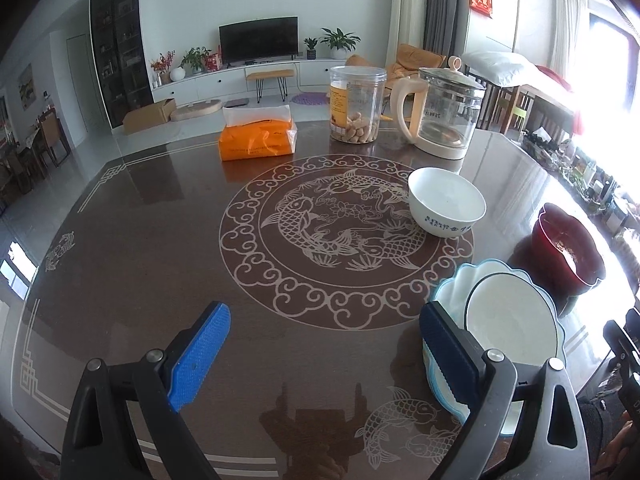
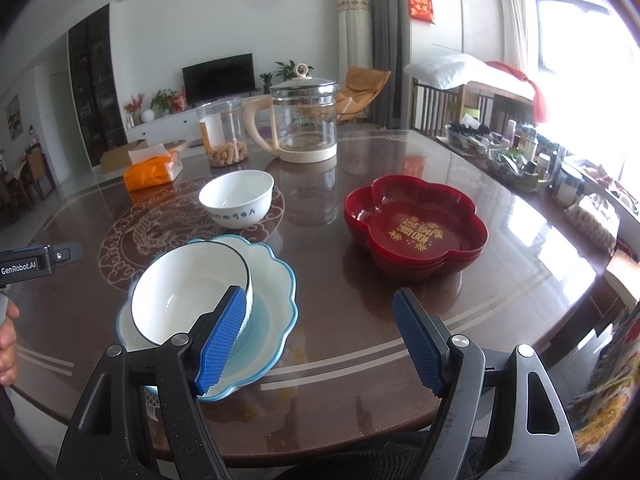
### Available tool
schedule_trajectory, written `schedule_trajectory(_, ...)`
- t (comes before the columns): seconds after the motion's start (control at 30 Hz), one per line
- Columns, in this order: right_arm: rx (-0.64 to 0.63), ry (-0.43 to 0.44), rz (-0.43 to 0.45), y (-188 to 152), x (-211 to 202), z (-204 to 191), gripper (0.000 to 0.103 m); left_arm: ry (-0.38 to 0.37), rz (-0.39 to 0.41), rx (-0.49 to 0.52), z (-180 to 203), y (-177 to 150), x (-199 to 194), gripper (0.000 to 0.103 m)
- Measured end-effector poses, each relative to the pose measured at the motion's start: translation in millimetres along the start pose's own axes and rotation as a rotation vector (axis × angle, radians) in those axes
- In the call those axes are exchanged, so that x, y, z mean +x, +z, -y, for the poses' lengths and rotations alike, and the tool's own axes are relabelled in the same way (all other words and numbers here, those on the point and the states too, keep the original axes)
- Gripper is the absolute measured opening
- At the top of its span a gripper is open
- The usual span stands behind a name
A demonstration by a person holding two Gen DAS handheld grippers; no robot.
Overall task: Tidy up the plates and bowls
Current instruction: 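Reach both grippers to the white bowl with blue lettering and close on its rim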
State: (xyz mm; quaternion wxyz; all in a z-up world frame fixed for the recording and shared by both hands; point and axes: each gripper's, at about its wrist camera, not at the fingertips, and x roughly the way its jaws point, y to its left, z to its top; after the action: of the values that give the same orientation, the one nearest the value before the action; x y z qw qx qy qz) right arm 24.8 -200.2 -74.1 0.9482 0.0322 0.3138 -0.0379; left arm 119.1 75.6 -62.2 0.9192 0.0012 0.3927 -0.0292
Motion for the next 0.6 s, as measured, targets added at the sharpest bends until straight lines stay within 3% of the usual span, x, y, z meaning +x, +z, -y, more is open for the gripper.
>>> schedule_trajectory(0.33,-0.109,0.017,-0.02,37.7,13.8,-11.1,0.079,-0.026,-0.01,0.053,19.4,16.3,13.2,0.095)
schedule_trajectory(0.43,-0.128,0.061,-0.059,55.4,27.1,-14.3,0.079,-0.127,-0.087,0.026,19.1,29.1,32.8,0.095)
schedule_trajectory(0.53,-0.101,0.14,-0.156,81.5,54.2,-12.6,0.079,-0.243,-0.189,-0.045,14.4,49.8,63.5,0.095)
schedule_trajectory(0.6,-0.081,0.198,-0.236,98.8,78.7,-12.2,0.079,-0.274,-0.226,-0.086,14.0,64.8,84.6,0.095)
